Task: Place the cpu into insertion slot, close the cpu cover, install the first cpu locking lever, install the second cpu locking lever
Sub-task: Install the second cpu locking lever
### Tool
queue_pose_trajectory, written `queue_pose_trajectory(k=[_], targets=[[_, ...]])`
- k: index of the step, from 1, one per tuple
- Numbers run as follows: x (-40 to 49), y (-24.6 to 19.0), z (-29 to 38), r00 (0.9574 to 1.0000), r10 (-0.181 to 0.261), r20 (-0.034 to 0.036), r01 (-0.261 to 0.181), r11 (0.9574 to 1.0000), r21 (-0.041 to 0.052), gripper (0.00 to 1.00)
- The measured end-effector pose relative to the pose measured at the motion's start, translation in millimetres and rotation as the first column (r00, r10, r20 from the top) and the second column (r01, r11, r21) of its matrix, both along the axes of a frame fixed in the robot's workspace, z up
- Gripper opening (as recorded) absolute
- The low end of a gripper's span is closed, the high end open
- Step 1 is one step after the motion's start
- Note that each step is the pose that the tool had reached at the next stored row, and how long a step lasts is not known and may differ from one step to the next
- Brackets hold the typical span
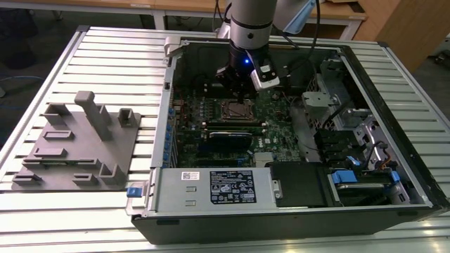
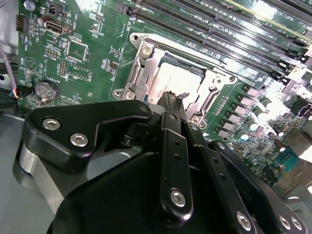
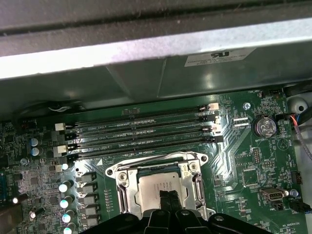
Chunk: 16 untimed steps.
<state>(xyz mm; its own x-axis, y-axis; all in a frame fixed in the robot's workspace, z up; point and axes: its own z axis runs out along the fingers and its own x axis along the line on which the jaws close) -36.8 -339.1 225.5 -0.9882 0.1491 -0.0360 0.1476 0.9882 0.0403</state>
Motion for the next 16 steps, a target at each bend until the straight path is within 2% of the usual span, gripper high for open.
queue_pose_trajectory(k=[12, 13, 16], targets=[[0.0, 0.0, 1.5, 1.0, 0.0, -0.0007, 0.0, 1.0, -0.0005, 0.1], [0.0, 0.0, 1.5, 1.0, 0.0, -0.0058, 0.0, 1.0, -0.0006, 0.1], [-0.1, 0.0, 1.4, 1.0, 0.0, -0.0098, 0.0, 1.0, -0.0004, 0.1]])
